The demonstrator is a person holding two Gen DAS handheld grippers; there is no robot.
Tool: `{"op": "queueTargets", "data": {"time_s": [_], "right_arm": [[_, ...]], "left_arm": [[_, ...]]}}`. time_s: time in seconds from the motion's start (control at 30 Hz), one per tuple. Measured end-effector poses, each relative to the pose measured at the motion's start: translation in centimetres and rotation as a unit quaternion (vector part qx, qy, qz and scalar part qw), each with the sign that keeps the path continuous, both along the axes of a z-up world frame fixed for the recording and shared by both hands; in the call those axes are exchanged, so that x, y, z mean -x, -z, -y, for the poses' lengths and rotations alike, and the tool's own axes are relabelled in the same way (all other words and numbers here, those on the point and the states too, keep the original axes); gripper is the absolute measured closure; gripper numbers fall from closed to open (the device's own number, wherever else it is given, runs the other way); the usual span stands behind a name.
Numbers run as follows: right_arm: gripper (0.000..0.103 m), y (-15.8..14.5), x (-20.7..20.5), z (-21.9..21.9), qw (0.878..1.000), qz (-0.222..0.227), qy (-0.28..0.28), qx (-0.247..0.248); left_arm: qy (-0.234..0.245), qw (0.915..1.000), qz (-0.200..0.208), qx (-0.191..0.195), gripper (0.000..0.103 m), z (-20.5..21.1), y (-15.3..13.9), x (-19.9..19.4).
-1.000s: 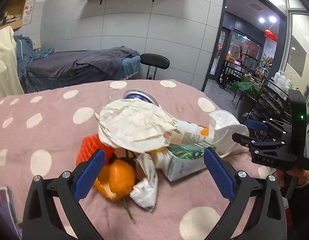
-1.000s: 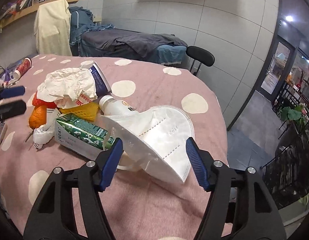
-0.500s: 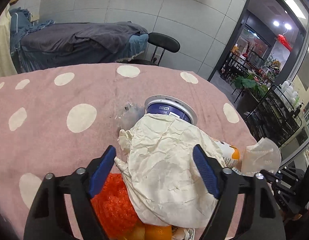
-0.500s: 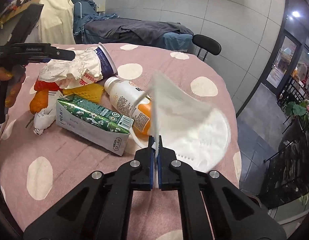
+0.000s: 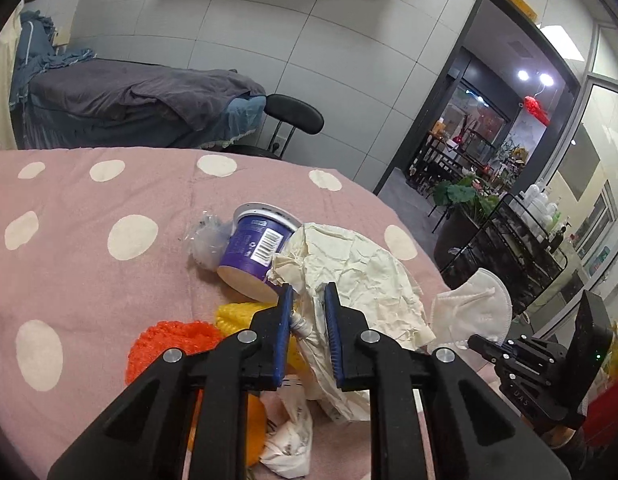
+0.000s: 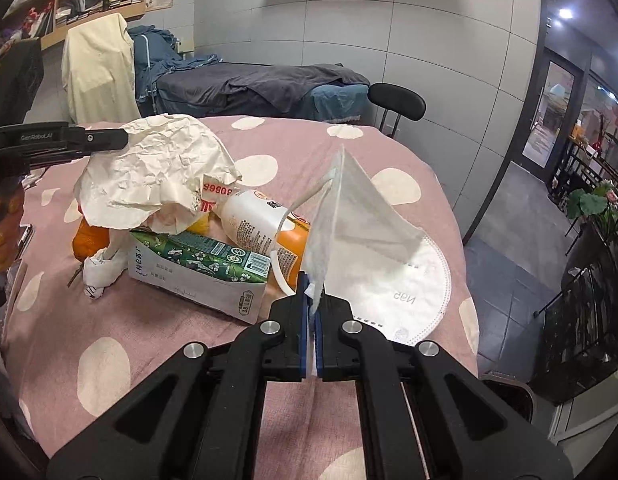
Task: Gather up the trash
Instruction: 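Carry the mask and paper to the black bin and release both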
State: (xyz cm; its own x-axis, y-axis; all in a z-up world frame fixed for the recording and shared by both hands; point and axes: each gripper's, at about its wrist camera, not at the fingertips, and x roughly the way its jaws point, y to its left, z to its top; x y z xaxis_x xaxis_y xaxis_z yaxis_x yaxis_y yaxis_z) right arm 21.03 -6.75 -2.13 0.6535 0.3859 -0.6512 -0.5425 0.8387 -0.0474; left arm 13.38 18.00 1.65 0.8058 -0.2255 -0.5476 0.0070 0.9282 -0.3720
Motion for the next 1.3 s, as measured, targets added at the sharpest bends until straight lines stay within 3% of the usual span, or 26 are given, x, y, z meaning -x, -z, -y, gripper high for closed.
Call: {"op": "queueTargets", "data": {"time_s": [0.17, 0.3, 0.7, 0.93, 1.3], "right_arm": [[0.1, -1.2, 1.2, 1.9, 1.0, 0.012, 0.019, -0.018], [0.1, -2.2, 2.3, 4.1, 0.998, 0.025, 0.045, -0.031], [0.1, -2.6, 4.8, 14.9, 0.984, 0.04, 0.167, -0.044], [0.1, 0.6, 4.1, 21.4, 0.969, 0.001, 0.244, -0.041], [0.1, 9.7, 0.5, 27.4, 0.939, -0.102, 0.327, -0.032]], "left_arm": [[0.009, 0.9995, 0.03, -0.009, 0.087, 2.7, -1.3, 1.3], [0.007, 0.9977, 0.055, -0.037, 0.087, 5.6, -2.1, 2.1], [0.089, 0.9935, 0.068, -0.02, 0.086, 14.7, -1.3, 1.8], [0.136, 0.9886, 0.062, -0.017, 0.087, 18.5, -0.7, 1.1], [0.184, 0.9812, 0.05, -0.029, 0.087, 22.8, 0.1, 0.3]]}}
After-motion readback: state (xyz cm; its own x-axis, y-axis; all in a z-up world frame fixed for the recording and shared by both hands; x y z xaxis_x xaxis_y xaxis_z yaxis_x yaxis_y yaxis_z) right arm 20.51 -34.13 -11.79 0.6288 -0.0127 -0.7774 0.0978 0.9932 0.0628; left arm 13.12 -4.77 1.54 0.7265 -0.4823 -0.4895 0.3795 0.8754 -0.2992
